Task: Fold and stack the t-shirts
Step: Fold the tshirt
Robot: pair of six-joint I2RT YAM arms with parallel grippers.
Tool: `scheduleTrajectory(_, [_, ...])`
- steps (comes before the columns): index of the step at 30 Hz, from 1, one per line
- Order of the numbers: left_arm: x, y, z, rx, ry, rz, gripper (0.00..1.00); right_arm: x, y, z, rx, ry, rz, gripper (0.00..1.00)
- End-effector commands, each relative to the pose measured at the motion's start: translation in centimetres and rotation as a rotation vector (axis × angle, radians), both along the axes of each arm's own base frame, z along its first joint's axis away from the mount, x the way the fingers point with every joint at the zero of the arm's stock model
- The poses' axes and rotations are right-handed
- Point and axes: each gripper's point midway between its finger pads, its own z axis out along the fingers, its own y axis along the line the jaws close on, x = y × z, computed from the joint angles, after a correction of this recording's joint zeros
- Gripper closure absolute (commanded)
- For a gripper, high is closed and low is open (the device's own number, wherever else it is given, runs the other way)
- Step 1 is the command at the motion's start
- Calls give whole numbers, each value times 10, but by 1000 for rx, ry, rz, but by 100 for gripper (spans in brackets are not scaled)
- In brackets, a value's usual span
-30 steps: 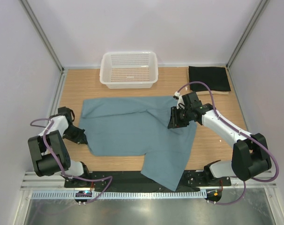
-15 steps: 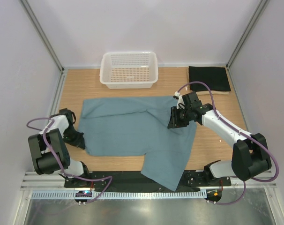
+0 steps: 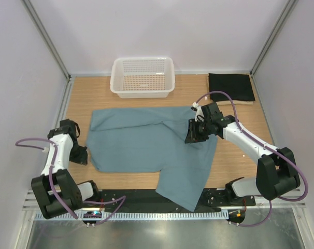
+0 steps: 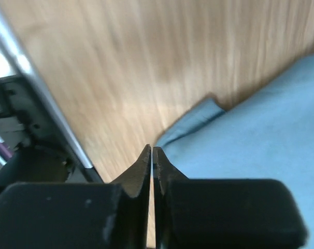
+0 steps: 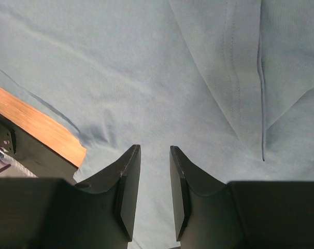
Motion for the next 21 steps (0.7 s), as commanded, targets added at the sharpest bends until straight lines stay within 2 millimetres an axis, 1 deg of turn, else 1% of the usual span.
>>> scheduleTrajectory(1, [32,-25,-24,-174,-85,-98,93,2,2,11,26,-43,9,65])
scheduleTrajectory(2, [34,-25,-27,-181,-83,-104,90,2,2,12,25,-49,6,65])
scheduleTrajectory(4, [41,-19,-32,-164,-74,-138,85,3,1,13,23,-62,3,65])
scheduleTrajectory(9, [54,-9,-30,-138,-64,-187,85,6,-2,14,10,-78,-5,65])
scheduleTrajectory(10, [53,-7,-31,-131,-50,-185,83,5,-2,13,7,-74,-2,65])
scheduleTrajectory(12, [53,-7,-34,-132,-39,-183,81,7,-2,13,6,-79,-3,65])
scheduleTrajectory(13, [52,-6,-36,-131,-34,-178,78,6,-2,13,3,-79,-1,65])
scheduleTrajectory(19, [46,-4,-44,-130,24,-183,75,6,-3,12,-5,-78,-4,66])
scheduleTrajectory(21, [43,-1,-46,-113,44,-185,72,6,-4,11,-8,-78,-6,65])
